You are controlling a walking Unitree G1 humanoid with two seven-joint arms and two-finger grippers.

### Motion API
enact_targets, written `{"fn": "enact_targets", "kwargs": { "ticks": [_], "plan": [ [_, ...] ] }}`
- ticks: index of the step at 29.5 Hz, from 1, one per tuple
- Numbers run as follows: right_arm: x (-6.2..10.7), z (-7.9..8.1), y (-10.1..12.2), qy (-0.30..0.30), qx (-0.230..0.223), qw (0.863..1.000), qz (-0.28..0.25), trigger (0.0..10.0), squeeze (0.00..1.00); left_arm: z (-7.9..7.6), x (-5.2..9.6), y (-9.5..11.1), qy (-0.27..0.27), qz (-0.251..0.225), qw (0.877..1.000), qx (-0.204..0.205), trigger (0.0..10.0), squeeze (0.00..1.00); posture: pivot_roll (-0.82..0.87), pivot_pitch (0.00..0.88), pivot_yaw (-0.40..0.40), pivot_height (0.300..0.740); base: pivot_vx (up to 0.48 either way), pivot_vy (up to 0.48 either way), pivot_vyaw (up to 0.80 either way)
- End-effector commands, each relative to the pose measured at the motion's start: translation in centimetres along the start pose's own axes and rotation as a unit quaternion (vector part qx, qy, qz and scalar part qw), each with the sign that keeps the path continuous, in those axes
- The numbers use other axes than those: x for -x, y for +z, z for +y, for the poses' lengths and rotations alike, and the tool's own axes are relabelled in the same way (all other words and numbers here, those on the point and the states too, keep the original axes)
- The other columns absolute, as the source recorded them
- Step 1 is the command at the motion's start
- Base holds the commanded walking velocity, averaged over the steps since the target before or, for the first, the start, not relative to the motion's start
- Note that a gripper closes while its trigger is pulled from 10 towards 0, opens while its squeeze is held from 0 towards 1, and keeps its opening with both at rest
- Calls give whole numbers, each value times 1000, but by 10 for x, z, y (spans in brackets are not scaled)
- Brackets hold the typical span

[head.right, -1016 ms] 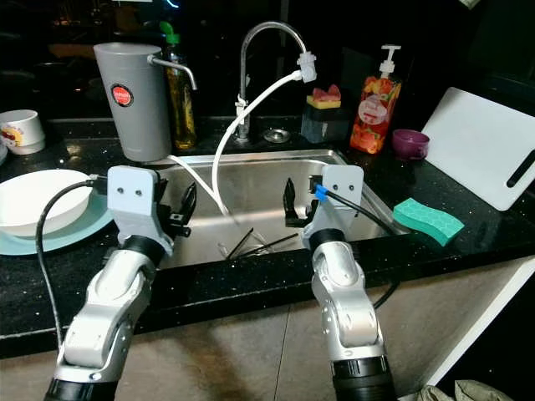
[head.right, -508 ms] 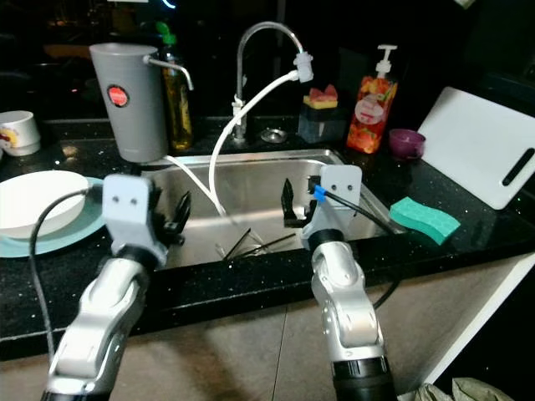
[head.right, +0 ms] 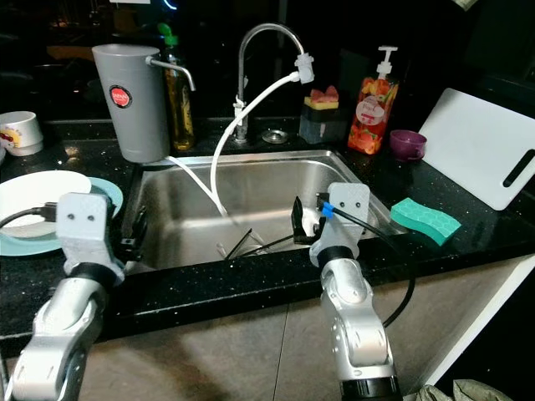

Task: Kitchen organization

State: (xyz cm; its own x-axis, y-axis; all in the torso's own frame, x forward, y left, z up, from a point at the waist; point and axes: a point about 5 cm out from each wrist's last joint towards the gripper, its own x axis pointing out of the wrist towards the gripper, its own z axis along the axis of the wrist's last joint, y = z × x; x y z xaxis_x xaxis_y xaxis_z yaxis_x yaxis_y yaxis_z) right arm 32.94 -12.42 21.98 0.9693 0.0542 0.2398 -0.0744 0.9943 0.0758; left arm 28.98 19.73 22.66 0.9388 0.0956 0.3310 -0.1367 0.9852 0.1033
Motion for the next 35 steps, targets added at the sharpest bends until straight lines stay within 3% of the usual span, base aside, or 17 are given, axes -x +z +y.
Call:
{"fn": "enact_targets", "kwargs": {
  "ticks": [1,10,18,35],
  "plan": [
    [0,-1,-4,-2,-1,1000,9,10000,0,1,4,1,0,4,1000,-14,10000,0,144,80,-81,740,0,0,0],
    [-6,-3,2,-15,-8,1000,-7,10000,0,3,-1,6,-19,0,999,-30,10000,0,181,83,-40,740,0,0,0],
    [-4,-7,2,-19,-2,1000,-6,10000,0,-10,-3,8,-34,-2,999,-13,10000,0,160,96,-46,740,0,0,0],
    [-4,-7,8,-17,3,1000,-12,10000,0,-18,-10,14,-38,-18,999,4,10000,0,146,95,-60,740,0,0,0]
  ]
}}
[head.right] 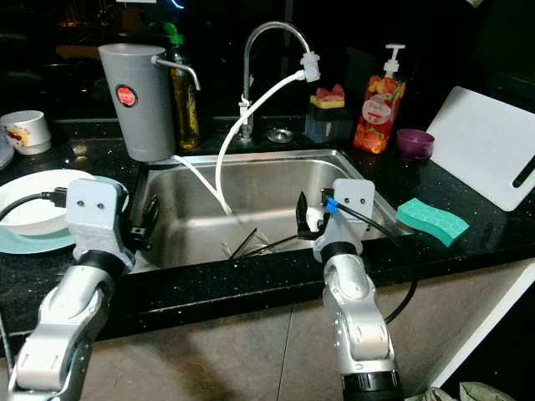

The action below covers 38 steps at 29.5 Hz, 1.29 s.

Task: Kitchen organization

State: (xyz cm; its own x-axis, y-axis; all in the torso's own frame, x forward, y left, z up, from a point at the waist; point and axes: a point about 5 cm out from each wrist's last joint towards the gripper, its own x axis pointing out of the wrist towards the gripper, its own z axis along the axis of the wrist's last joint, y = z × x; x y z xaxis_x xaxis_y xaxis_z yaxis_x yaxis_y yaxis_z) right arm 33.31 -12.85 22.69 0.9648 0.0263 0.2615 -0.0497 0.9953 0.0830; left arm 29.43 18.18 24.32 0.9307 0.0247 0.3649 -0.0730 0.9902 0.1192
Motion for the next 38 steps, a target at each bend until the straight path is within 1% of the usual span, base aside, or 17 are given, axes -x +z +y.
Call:
{"fn": "enact_targets", "kwargs": {
  "ticks": [1,5,9,12,17,22,27,35,38],
  "plan": [
    [1,-3,1,-4,4,1000,0,10000,0,-4,-2,-2,-5,4,1000,0,10000,0,146,95,-60,740,0,0,0],
    [0,2,1,4,-2,1000,1,10000,0,-1,-4,2,2,-5,1000,-3,10000,0,170,93,-83,740,0,0,0],
    [-2,5,1,10,-4,1000,2,10000,0,-1,-3,3,3,-7,1000,-3,10000,0,170,94,-87,740,0,0,0],
    [-3,7,3,19,-4,1000,-1,10000,0,-5,-1,4,2,-8,1000,-1,10000,0,172,91,-86,740,0,0,0],
    [-3,3,1,13,-1,1000,1,10000,0,-9,0,2,-2,-6,1000,5,10000,0,167,91,-83,740,0,0,0],
    [-2,2,6,8,0,1000,-5,10000,0,-14,-4,1,-20,-8,1000,1,10000,0,144,97,-81,740,0,0,0],
    [0,-2,3,-1,3,1000,-2,10000,0,-14,-7,1,-17,-9,1000,7,10000,0,129,83,-65,740,0,0,0],
    [-1,-5,7,-6,8,1000,-9,10000,0,-18,-12,1,-20,-15,1000,14,10000,0,117,64,-70,740,0,0,0],
    [-2,-7,9,-5,12,1000,-11,10000,0,-19,-11,2,-18,-17,1000,15,10000,0,118,67,-71,740,0,0,0]
  ]
}}
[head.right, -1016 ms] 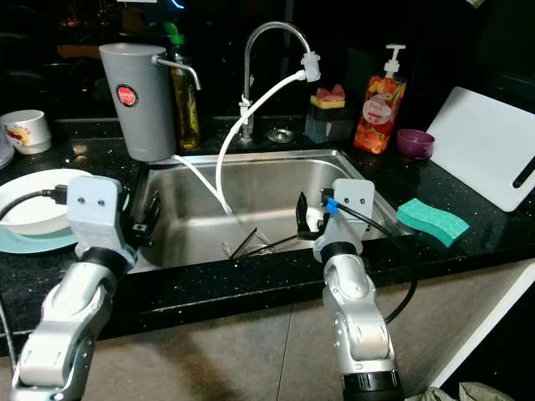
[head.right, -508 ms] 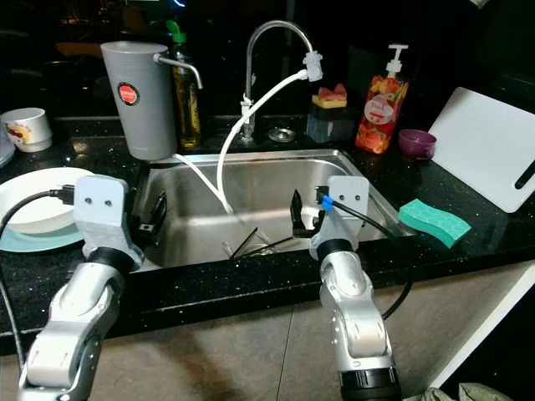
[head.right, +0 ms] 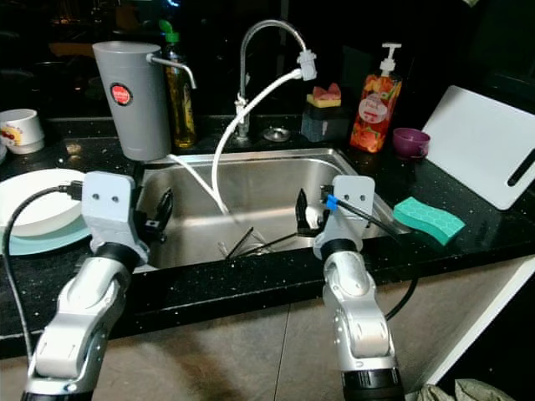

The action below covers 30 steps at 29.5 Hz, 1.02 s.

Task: Kitchen organization

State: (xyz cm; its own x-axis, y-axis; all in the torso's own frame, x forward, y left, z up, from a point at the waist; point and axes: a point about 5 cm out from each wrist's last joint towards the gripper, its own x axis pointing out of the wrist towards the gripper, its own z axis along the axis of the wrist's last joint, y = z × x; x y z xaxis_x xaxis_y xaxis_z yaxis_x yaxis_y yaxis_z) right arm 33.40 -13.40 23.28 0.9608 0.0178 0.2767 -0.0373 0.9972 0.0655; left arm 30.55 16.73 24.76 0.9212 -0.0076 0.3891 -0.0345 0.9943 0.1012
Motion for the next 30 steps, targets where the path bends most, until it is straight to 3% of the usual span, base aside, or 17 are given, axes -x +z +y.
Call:
{"fn": "enact_targets", "kwargs": {
  "ticks": [1,30],
  "plan": [
    [0,-2,3,-1,3,1000,-4,10000,0,-5,1,-1,-4,-2,1000,-1,10000,0,118,67,-71,740,0,0,0],
    [-4,-1,5,5,5,1000,-10,10000,0,-12,-4,-2,-6,-15,1000,11,10000,0,114,24,-78,740,0,0,0]
  ]
}}
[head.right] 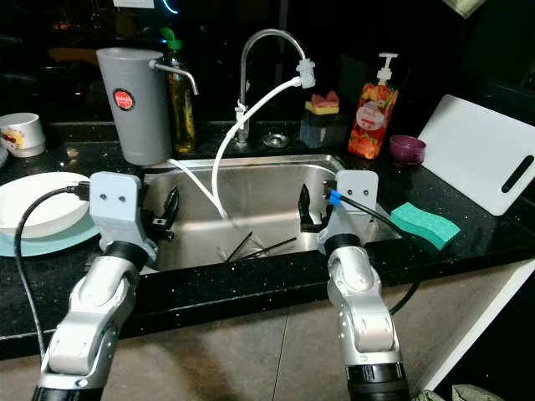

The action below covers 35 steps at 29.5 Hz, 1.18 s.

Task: Kitchen organization

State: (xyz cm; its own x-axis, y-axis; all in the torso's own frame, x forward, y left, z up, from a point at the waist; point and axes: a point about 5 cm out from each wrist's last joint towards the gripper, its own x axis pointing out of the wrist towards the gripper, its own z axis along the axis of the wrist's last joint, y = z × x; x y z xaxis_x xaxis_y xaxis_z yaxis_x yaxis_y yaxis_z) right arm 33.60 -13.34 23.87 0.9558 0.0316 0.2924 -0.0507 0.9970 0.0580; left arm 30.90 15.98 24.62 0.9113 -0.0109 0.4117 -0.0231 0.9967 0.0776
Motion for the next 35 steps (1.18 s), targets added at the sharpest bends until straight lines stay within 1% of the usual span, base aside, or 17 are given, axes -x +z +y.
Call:
{"fn": "enact_targets", "kwargs": {
  "ticks": [1,19,28,35],
  "plan": [
    [0,-2,0,-3,3,1000,-2,10000,0,-4,-2,0,-6,-3,1000,-2,10000,0,111,25,-76,740,0,0,0],
    [2,-7,0,-11,8,1000,0,10000,0,-7,-3,-2,-8,-1,1000,4,10000,0,95,39,-78,740,0,0,0],
    [2,-7,1,-12,8,1000,-1,10000,0,-7,-4,-2,-11,-1,1000,5,10000,0,88,46,-72,740,0,0,0],
    [5,-10,2,-16,11,1000,-1,10000,0,-11,-5,-3,-14,-1,1000,10,10000,0,76,47,-74,740,0,0,0]
  ]
}}
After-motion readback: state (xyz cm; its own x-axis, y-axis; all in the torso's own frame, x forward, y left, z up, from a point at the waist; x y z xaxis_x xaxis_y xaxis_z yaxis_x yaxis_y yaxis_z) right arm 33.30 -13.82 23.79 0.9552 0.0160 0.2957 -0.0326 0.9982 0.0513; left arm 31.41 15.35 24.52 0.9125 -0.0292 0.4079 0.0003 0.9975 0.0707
